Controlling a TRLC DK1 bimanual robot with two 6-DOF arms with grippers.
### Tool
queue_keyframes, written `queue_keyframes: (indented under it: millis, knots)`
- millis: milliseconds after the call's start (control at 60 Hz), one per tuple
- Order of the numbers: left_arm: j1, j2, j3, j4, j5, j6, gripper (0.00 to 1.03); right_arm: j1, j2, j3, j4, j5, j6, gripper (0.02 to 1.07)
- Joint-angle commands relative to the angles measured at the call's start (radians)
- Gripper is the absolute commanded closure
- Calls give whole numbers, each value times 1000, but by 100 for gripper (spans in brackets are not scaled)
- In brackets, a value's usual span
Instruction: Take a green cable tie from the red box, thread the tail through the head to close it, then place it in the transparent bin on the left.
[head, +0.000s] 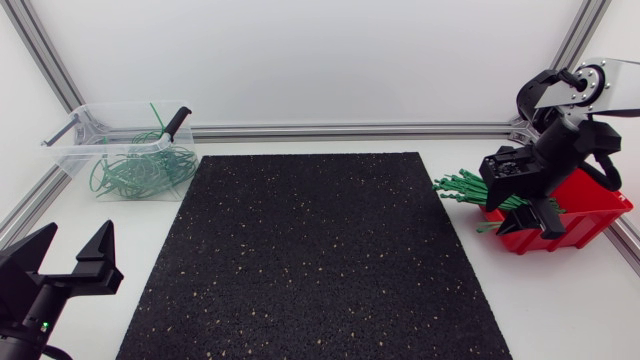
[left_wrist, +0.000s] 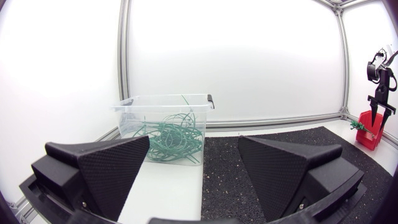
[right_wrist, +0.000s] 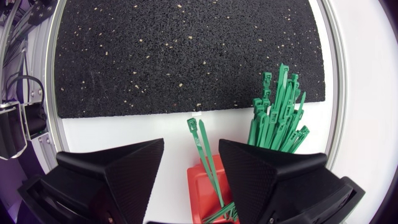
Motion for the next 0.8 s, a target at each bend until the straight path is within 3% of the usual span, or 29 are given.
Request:
queue_keyframes:
  millis: [0,167,783]
  knots:
    - [-4,-10,-39,-17,-2,-15,4,9,21,-31,24,7,-27,56]
    - [-4,-10,-39,-17,-2,-13,4,9,42,-33,41,10,-27,70]
    - [-4,-10,-39,-17,-2,-15,4,14,74,-70,100,44,-24,79]
